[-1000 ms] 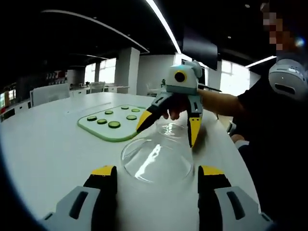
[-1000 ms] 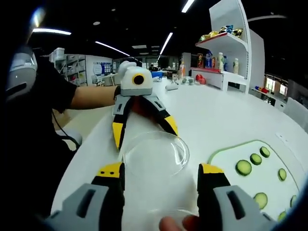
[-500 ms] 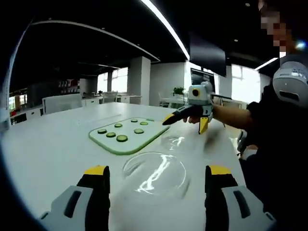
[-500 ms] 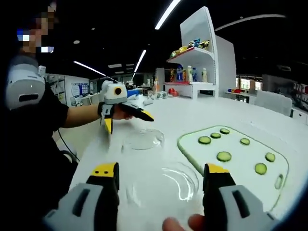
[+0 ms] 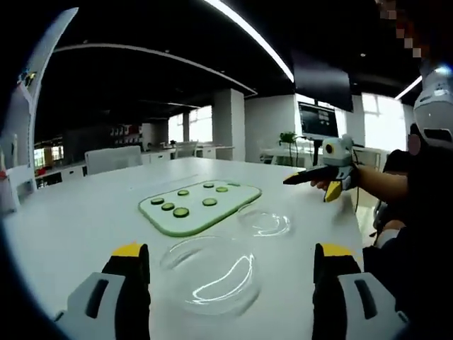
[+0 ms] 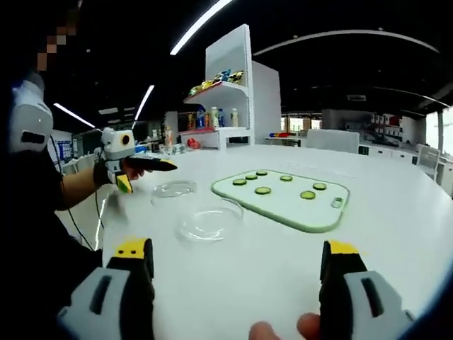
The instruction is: Open the petri dish lid, add cucumber slices into the petri dish, and close the lid
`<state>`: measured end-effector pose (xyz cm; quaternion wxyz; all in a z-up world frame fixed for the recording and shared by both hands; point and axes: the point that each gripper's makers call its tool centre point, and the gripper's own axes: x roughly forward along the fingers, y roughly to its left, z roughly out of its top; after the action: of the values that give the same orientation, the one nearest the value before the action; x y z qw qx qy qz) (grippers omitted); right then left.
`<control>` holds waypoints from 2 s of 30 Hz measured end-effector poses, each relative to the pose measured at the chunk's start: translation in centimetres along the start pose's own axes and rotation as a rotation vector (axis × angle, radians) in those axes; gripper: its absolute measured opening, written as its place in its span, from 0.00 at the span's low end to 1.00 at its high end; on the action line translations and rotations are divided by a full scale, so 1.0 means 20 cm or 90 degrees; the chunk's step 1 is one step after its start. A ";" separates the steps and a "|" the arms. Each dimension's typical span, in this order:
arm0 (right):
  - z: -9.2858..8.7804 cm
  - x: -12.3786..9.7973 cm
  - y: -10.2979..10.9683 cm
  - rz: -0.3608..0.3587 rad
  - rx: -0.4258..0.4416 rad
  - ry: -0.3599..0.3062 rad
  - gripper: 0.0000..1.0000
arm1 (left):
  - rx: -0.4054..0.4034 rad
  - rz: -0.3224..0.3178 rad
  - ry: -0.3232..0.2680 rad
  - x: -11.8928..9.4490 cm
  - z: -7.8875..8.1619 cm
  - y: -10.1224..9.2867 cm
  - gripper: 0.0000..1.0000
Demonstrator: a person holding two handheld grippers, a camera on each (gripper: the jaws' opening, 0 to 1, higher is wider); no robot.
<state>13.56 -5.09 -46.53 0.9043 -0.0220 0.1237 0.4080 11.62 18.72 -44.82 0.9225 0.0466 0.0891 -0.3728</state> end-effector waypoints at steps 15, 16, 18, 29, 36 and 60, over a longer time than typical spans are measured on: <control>-0.06 -0.14 -0.11 -0.080 0.069 0.009 0.97 | -0.067 0.032 0.001 -0.01 -0.06 0.03 0.95; -0.07 -0.13 -0.11 -0.080 0.069 0.012 0.97 | -0.069 0.032 0.001 0.00 -0.07 0.03 0.95; -0.06 -0.12 -0.11 -0.086 0.065 0.014 0.97 | -0.062 0.035 0.010 0.01 -0.09 0.03 0.95; 0.19 -0.10 -0.25 -0.156 0.026 -0.043 0.92 | -0.054 0.053 0.007 -0.01 -0.06 0.03 0.95; 0.31 0.04 -0.32 -0.143 0.014 -0.031 0.86 | -0.041 0.061 0.004 -0.05 -0.03 -0.01 0.95; 0.40 0.83 -0.70 -0.175 0.034 0.120 0.53 | -0.019 0.076 -0.044 -0.28 0.12 -0.14 0.90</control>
<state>36.14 -1.16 -43.54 0.9363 -0.0531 0.2142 0.2732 6.01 20.05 -41.46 0.9462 0.0248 0.0599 -0.3171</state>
